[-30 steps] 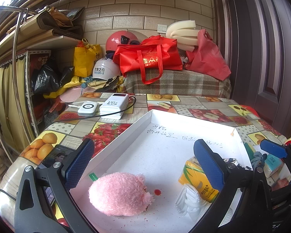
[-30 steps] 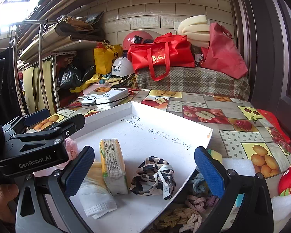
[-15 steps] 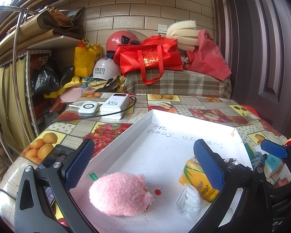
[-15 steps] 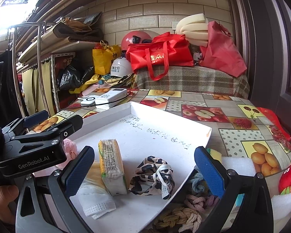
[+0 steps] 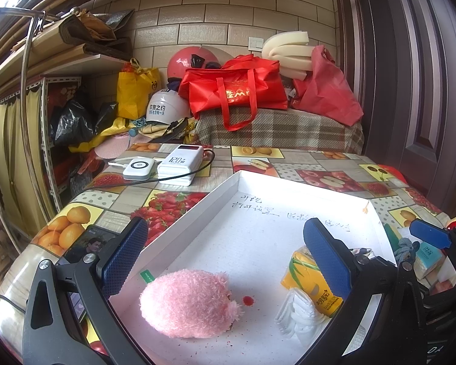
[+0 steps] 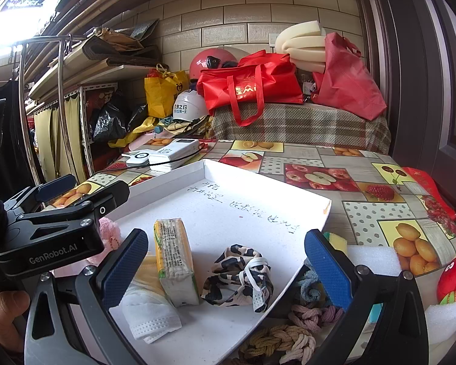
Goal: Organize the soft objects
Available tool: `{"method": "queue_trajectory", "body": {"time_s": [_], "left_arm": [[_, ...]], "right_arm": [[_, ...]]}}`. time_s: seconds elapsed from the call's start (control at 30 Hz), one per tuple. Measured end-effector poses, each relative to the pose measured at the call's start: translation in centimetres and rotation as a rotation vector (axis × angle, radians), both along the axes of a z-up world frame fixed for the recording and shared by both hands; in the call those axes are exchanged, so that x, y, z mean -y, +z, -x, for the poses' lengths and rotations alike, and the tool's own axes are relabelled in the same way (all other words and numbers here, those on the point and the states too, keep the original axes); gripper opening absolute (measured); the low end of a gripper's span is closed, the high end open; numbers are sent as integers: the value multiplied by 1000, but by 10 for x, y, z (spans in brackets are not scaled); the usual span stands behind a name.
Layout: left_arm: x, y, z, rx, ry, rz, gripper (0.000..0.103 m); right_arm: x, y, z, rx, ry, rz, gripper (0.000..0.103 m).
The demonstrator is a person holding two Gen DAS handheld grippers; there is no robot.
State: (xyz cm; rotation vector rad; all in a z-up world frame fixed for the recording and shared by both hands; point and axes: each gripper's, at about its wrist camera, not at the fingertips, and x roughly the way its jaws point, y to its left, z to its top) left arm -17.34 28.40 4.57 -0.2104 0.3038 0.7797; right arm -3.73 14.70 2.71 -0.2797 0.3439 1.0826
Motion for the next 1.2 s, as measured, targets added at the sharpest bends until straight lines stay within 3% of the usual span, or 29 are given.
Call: {"method": "queue_trajectory", "body": {"time_s": [0.27,0.47,0.53,0.67,0.77,0.83,0.9,0.97,1.07,1.2], "left_arm": [[-14,-9,-2,-30,-17,79,103],[-16,-9,-10,-59,-28,74,103],[-24,-12,-11,-59,-37,125,103],[-31,-11,9,45,-12,168,103],[-10,-1,27,121,-5,65,103],[9,4,24,111,-69,14,103],[30,6,16,105,-173,22,103],[53,7,4,89,-292,46,103],[93,5,-22,-6,-456,58,103],[142,-6,-61,-173,-623,58,103]], "right_arm": [[1,0,0,-3,0,-1,103],[3,0,0,-6,0,-15,103],[6,-1,1,-11,2,-27,103],[29,2,4,-23,18,-87,103],[68,13,-3,-10,-38,-159,103],[104,27,-19,-33,-106,-232,103],[143,37,-36,-59,-196,-289,103],[172,40,-59,-114,-323,-280,103],[207,33,-94,-216,-401,-240,103],[231,20,-117,-221,-438,-190,103]]}}
